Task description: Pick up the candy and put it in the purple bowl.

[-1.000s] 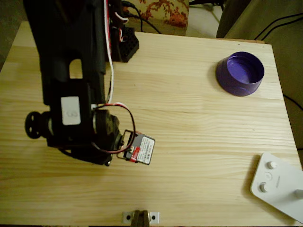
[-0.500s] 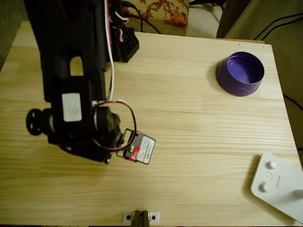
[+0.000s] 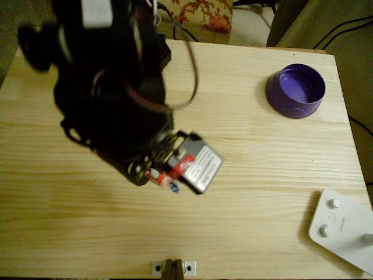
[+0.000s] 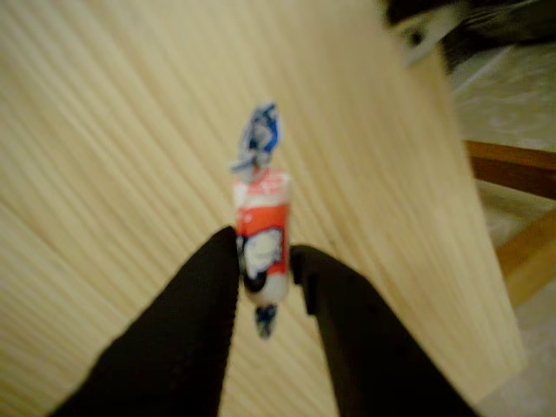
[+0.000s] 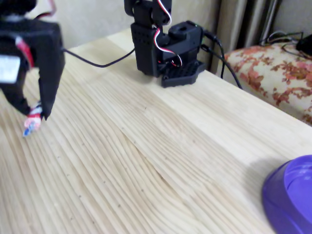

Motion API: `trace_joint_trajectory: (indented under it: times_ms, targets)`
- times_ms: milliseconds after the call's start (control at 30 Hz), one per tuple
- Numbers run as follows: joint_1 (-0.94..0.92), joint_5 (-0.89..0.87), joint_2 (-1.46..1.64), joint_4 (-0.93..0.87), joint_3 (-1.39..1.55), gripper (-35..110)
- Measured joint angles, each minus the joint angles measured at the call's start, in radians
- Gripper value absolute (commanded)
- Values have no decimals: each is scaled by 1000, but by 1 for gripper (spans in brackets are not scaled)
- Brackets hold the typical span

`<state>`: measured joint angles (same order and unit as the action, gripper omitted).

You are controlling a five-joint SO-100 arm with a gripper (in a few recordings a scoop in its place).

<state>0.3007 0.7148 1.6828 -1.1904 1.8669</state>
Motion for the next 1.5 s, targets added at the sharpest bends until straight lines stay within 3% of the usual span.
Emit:
trace_joint_trajectory:
  times_ms: [467, 867, 1233, 1500]
  targets:
    - [202, -469, 396, -80, 0, 7]
    - [491, -557, 607, -83, 0, 6]
    - [930, -598, 571, -83, -46, 0]
    - [1144, -612, 397, -31, -112, 0]
